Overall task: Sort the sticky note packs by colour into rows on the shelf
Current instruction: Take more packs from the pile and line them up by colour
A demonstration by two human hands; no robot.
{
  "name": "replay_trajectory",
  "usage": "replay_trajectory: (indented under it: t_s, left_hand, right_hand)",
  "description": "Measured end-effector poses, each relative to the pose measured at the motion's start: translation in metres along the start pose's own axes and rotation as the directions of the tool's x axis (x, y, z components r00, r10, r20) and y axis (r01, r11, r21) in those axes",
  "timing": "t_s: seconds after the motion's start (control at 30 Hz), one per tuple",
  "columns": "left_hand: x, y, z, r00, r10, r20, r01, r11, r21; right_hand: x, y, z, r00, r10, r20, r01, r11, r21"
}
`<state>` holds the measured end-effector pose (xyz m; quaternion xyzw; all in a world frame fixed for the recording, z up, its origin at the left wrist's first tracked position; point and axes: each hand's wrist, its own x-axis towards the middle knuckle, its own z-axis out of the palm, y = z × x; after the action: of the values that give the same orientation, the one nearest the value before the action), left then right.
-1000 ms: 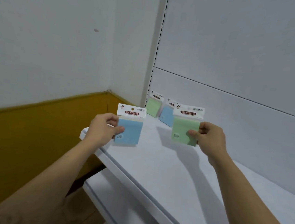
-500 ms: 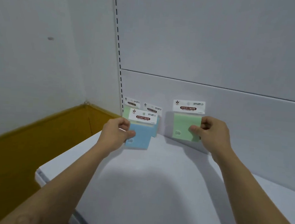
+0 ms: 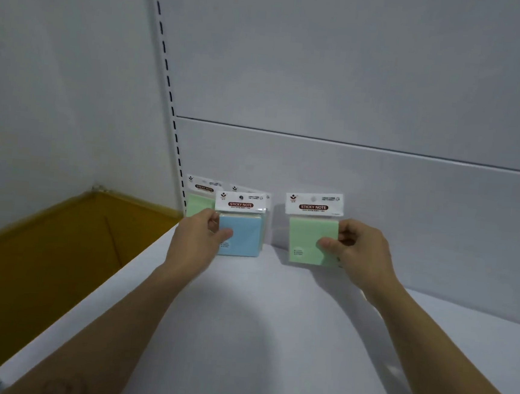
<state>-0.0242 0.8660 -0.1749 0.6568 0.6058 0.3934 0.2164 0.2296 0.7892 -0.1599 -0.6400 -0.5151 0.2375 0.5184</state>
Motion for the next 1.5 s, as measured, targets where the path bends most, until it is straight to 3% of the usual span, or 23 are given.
replay_trajectory:
  t_s: [0.43, 0.63, 1.07, 1.3, 1.5]
  left_hand:
    - [0.037, -0.024, -0.003, 0.956, 0.246, 0.16, -0.263, 0.96, 0.094]
    - [0.039, -0.029, -0.002, 0.949, 0.278, 0.149, -0.291, 0.954, 0.078]
    - [0.033, -0.032, -0.005, 0.943, 0.3, 0.146, -0.315, 0.945, 0.091]
    - [0.027, -0.032, -0.019, 0.941, 0.314, 0.125, -0.331, 0.932, 0.147]
    - [0.041, -0.035, -0.053, 0.942, 0.318, 0.11, -0.336, 0.907, 0.253]
  right_hand:
    - [-0.033, -0.022, 0.061, 0.956, 0.145, -0.257, -0.123, 0.988, 0.097]
    - [-0.054, -0.011, 0.072, 0.941, 0.149, -0.304, -0.154, 0.988, 0.007]
    - [-0.064, -0.015, 0.069, 0.958, 0.118, -0.262, -0.18, 0.957, -0.227]
    - [-0.061, -0.022, 0.067, 0.953, 0.137, -0.27, -0.206, 0.947, -0.247]
    - [-0.051, -0.047, 0.082, 0.96, 0.117, -0.255, -0.162, 0.973, -0.166]
